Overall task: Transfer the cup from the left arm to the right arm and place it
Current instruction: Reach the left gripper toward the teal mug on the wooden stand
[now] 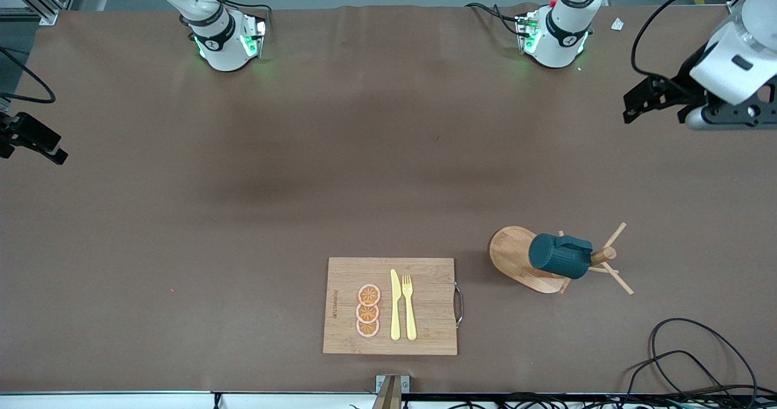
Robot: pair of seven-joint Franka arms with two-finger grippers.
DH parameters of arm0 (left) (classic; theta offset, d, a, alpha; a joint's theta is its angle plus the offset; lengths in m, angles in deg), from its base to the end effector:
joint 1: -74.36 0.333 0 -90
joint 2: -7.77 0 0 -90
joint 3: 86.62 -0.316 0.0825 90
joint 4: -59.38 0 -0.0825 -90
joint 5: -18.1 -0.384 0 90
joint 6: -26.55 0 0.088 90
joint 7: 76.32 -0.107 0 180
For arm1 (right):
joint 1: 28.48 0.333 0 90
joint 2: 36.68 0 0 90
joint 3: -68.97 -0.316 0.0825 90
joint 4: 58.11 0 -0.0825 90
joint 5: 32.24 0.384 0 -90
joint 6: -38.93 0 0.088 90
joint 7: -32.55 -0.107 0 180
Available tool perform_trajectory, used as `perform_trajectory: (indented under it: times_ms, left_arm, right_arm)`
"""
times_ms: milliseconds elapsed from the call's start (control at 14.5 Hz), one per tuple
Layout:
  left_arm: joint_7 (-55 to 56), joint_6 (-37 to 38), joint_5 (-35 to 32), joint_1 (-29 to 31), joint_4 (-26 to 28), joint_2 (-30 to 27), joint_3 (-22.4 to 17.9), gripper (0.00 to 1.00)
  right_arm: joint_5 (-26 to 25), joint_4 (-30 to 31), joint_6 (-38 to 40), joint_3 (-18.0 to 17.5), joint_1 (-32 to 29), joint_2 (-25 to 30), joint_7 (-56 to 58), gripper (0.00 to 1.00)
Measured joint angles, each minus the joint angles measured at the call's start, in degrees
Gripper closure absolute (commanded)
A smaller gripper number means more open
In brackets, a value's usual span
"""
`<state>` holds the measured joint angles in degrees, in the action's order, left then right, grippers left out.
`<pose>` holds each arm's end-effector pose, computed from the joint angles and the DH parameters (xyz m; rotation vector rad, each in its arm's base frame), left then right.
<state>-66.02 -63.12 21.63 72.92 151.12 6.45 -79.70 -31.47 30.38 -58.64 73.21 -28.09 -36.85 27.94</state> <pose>0.5396 -0.0868 0.6224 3.0850 0.0524 -0.0349 0.5677 -0.0369 0.6481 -3.1093 0.2311 -0.2428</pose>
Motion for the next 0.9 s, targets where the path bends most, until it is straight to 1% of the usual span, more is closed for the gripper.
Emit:
perform_trajectory:
  times_ms: [207, 483, 690, 897]
  left_arm:
    - [9.33, -5.65, 4.30, 0.05, -0.30, 4.08, -1.00, 0.00]
    - [26.41, -13.64, 10.11, -0.30, -0.50, 8.86, -1.09, 0.00]
    - [39.76, -19.86, 10.89, -1.06, -0.57, 12.56, -0.49, 0.00]
    - [43.79, -24.52, 11.14, -1.42, -0.87, 16.30, -0.30, 0.00]
  right_arm:
    - [0.00, 0.00, 0.01, 0.01, 0.00, 0.00, 0.00, 0.00]
    - [0.00, 0.00, 0.01, 0.02, 0.00, 0.00, 0.00, 0.00]
    - [0.00, 0.00, 0.02, 0.02, 0.00, 0.00, 0.00, 0.00]
    - [0.00, 0.00, 0.02, 0.02, 0.00, 0.00, 0.00, 0.00]
